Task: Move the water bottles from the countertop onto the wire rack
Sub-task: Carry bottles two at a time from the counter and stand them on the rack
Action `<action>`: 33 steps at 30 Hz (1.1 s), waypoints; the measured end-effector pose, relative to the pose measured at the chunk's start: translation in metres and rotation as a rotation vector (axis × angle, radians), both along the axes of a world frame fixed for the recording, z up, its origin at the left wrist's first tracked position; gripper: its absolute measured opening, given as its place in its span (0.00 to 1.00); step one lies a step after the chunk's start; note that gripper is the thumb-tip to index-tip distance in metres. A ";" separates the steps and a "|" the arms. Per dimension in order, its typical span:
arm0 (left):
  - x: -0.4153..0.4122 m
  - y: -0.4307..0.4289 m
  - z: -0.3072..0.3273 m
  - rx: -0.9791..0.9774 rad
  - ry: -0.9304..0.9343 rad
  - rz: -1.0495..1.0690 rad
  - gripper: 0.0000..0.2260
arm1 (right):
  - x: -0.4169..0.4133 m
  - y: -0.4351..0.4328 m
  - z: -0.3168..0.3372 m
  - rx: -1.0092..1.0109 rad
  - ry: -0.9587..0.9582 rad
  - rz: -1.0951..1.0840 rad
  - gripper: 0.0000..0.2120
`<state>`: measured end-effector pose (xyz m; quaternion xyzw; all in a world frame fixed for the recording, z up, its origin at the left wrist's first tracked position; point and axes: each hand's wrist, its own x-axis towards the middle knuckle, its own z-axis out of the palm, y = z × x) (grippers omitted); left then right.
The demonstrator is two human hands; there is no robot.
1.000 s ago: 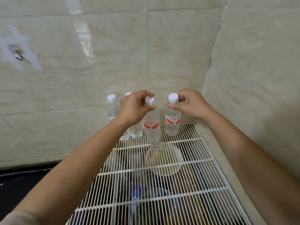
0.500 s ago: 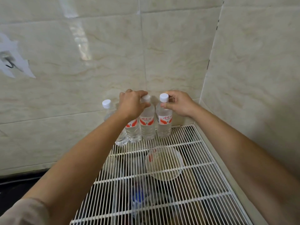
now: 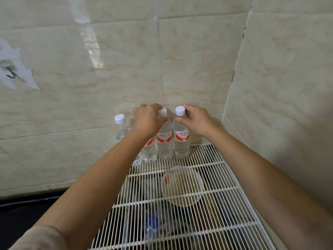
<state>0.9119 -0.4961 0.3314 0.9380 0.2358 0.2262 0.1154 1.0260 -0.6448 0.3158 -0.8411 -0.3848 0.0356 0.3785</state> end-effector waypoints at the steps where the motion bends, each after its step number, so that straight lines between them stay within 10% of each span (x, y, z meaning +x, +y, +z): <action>1: -0.001 -0.001 0.000 0.004 0.012 0.003 0.23 | -0.002 -0.001 -0.002 -0.013 -0.029 -0.005 0.22; 18: -0.160 0.032 0.000 0.313 0.077 0.225 0.29 | -0.058 0.003 0.000 -0.017 -0.480 0.032 0.31; 33: -0.497 0.078 -0.019 0.306 0.135 0.723 0.29 | -0.343 0.161 -0.028 0.093 -0.628 0.395 0.34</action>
